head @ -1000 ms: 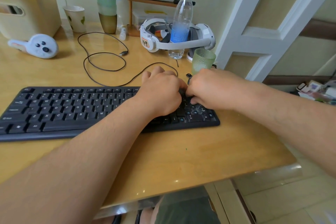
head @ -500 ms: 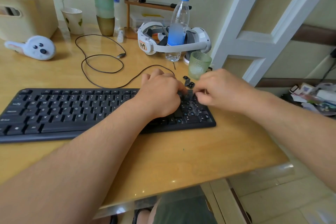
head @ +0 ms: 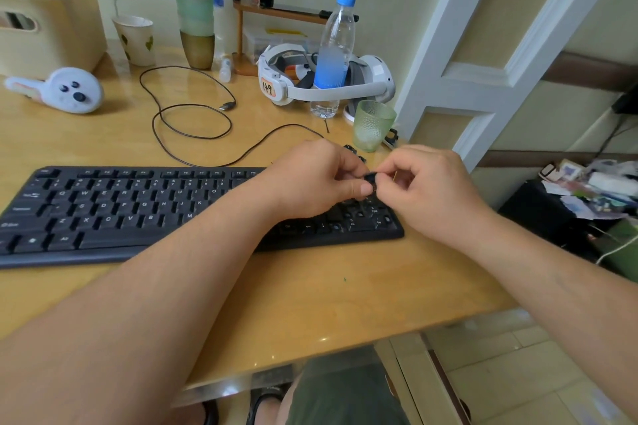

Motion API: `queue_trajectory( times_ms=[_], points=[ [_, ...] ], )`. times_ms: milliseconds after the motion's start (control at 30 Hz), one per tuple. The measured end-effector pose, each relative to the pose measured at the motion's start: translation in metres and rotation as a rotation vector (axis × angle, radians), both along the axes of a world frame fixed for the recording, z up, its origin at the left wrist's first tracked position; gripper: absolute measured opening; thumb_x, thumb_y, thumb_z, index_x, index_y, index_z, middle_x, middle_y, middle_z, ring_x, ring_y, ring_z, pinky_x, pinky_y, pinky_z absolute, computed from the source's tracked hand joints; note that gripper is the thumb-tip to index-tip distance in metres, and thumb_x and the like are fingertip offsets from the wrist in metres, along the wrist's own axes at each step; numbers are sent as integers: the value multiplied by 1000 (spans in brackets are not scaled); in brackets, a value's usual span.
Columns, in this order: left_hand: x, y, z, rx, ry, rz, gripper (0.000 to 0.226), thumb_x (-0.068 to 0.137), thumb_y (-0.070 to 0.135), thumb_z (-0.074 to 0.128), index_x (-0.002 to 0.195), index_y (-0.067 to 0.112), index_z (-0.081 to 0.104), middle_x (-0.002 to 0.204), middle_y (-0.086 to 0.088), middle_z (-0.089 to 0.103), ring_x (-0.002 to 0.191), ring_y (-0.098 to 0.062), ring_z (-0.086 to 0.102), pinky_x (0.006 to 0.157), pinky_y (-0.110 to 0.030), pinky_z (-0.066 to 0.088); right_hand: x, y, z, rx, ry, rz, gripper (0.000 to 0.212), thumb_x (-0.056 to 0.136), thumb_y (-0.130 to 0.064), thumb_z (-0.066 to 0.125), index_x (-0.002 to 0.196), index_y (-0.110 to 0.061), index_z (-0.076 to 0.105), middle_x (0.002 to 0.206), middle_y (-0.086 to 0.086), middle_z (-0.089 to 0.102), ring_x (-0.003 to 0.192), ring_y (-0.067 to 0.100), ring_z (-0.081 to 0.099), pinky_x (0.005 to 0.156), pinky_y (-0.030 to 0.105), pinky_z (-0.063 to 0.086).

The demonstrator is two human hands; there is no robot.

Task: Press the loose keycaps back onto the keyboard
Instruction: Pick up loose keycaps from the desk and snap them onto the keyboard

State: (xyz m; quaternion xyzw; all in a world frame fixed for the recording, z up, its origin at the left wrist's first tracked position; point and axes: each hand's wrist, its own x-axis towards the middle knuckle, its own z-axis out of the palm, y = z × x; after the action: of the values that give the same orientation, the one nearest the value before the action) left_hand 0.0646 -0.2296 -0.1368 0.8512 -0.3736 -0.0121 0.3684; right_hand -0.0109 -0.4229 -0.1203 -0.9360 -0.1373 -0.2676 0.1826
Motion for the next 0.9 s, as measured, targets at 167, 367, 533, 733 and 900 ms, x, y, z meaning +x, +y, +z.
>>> queue_trajectory(
  times_ms=[167,367,533,733,900],
  points=[
    [2,-2,-3,113,-115,30,16,92,43,76,105,35,78,74,24,61,75,-7,55,78,-29,45,-1,-15,1,-95,63,189,2,88,-19,79,87,-19,79,80,-5,68,67,15,60,62,36,51],
    [2,-3,-5,166,-189,24,9,94,46,71,93,39,75,61,19,52,65,1,45,78,-31,32,-3,-9,-4,-119,33,177,15,83,-17,82,96,-24,79,78,-8,66,67,11,60,63,32,55],
    [4,-1,-9,133,-135,16,37,93,42,73,61,34,54,57,22,53,57,-6,40,62,-28,30,-1,-5,-5,-82,65,168,22,80,-14,83,100,-23,80,81,-9,65,68,12,61,65,25,52],
    [5,-2,-9,113,-101,22,32,91,44,73,66,30,59,58,24,52,58,-6,43,60,-24,30,2,-7,-2,-84,73,134,15,83,-17,80,96,-23,81,80,-11,67,68,12,61,65,28,53],
    [1,-1,-4,83,-74,78,24,87,40,75,67,34,63,61,21,60,61,2,51,70,-26,37,-1,-4,2,-244,9,158,20,85,-19,81,105,-19,81,80,-18,56,65,6,53,65,24,50]
  ],
)
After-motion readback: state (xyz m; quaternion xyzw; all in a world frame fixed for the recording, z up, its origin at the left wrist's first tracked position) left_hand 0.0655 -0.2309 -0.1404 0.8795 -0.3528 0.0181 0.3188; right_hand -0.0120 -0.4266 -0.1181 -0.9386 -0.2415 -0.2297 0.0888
